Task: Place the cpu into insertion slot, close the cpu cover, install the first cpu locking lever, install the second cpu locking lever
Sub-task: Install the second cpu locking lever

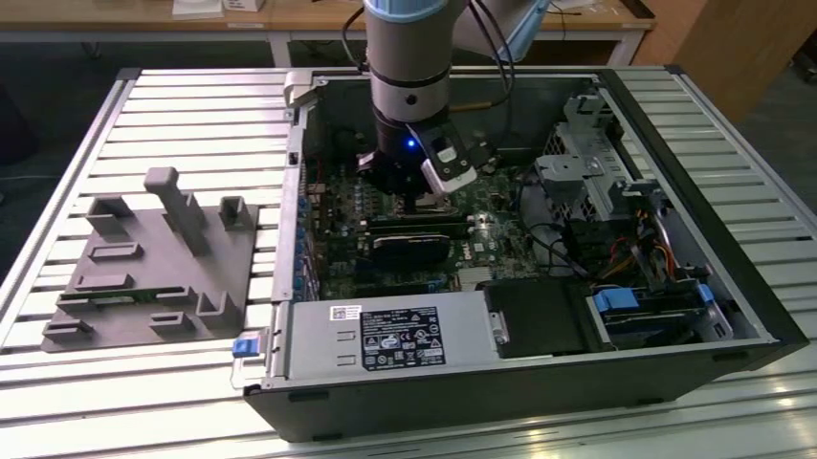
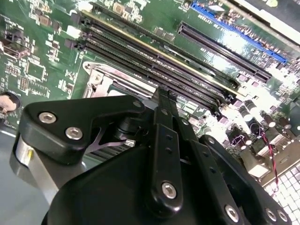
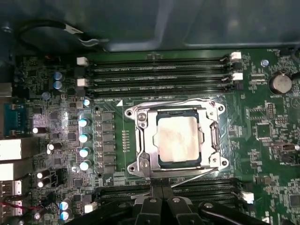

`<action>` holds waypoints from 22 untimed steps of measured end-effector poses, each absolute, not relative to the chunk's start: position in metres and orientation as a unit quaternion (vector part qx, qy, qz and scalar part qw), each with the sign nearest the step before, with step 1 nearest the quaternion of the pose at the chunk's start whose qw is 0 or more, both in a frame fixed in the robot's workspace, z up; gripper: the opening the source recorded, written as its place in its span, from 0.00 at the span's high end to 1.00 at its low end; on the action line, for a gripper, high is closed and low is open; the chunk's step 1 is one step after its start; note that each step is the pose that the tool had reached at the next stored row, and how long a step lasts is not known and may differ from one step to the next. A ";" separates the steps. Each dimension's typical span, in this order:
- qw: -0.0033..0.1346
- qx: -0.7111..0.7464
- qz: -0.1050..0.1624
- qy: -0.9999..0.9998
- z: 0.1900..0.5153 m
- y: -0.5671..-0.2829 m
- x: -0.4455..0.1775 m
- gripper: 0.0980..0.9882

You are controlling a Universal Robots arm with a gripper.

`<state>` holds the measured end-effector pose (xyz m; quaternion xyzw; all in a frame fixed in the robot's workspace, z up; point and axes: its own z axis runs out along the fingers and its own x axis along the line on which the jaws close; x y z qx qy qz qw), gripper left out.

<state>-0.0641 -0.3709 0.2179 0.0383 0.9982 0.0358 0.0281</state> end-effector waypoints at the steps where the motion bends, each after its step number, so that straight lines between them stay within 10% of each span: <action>1: 0.028 0.038 0.039 0.998 0.217 -0.372 -0.065 0.99; 22: 0.026 0.036 0.094 0.995 0.213 -0.396 -0.069 0.99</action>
